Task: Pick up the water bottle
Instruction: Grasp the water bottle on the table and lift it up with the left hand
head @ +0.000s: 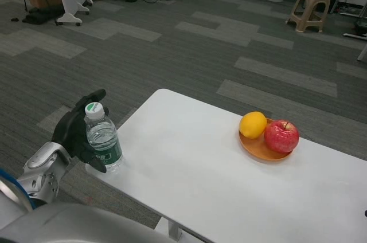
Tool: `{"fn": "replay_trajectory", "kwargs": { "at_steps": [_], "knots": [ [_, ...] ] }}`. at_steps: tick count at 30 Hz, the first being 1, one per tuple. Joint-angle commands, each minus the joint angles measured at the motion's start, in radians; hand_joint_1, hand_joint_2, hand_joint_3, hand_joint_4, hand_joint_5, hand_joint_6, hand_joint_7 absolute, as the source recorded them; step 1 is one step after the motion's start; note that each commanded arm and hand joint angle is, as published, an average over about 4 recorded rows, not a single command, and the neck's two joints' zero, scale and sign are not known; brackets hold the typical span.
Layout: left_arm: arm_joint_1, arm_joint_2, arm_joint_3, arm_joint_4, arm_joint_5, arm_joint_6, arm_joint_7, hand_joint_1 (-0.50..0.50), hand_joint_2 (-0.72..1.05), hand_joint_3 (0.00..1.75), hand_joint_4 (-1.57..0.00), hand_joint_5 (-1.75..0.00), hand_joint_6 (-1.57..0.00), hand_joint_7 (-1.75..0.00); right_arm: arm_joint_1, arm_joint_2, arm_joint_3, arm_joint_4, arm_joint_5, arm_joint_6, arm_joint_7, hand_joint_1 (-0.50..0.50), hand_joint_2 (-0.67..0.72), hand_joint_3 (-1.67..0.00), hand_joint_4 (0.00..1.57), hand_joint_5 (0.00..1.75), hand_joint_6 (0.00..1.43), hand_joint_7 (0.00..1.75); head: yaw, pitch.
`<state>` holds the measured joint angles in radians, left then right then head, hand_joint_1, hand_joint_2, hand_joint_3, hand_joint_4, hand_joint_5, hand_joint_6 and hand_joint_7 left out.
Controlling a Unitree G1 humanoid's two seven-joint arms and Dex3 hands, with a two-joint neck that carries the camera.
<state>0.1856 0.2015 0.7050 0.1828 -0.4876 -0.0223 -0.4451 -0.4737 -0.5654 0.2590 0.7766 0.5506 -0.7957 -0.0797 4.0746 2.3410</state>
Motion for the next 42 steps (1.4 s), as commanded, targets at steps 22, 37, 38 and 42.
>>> {"fn": "replay_trajectory", "kwargs": {
  "at_steps": [22, 37, 38, 42],
  "knots": [
    [-0.04, 0.018, -0.079, 0.035, 0.047, 0.033, -0.038, -0.5, -0.08, 0.04, 0.0, 0.0, -0.08, -0.52, 0.003, -0.007, -0.006, -0.003, 0.007, -0.002, -0.002, -0.5, 0.6, 0.0, 0.0, 0.0, 0.0, 0.07, 0.004, -0.013],
    [-0.043, 0.019, -0.102, 0.056, 0.05, 0.02, -0.071, -0.07, 0.69, 0.09, -0.49, -1.28, -1.14, -1.54, 0.006, -0.005, -0.01, -0.006, 0.007, -0.002, -0.002, -0.5, 0.63, 0.0, 0.0, 0.0, 0.0, 0.07, 0.006, -0.014],
    [-0.045, 0.019, -0.104, 0.056, 0.052, 0.018, -0.072, -0.06, 0.69, 0.09, -0.52, -1.33, -1.15, -1.55, 0.006, -0.005, -0.01, -0.006, 0.007, -0.002, -0.002, -0.5, 0.63, 0.0, 0.0, 0.0, 0.0, 0.07, 0.006, -0.015],
    [-0.051, 0.018, -0.116, 0.056, 0.055, 0.008, -0.074, -0.02, 0.69, 0.09, -0.7, -1.62, -1.19, -1.64, 0.006, -0.005, -0.011, -0.005, 0.007, -0.002, -0.003, -0.5, 0.6, 0.0, 0.0, 0.0, 0.0, 0.07, 0.006, -0.019]
  ]
}}
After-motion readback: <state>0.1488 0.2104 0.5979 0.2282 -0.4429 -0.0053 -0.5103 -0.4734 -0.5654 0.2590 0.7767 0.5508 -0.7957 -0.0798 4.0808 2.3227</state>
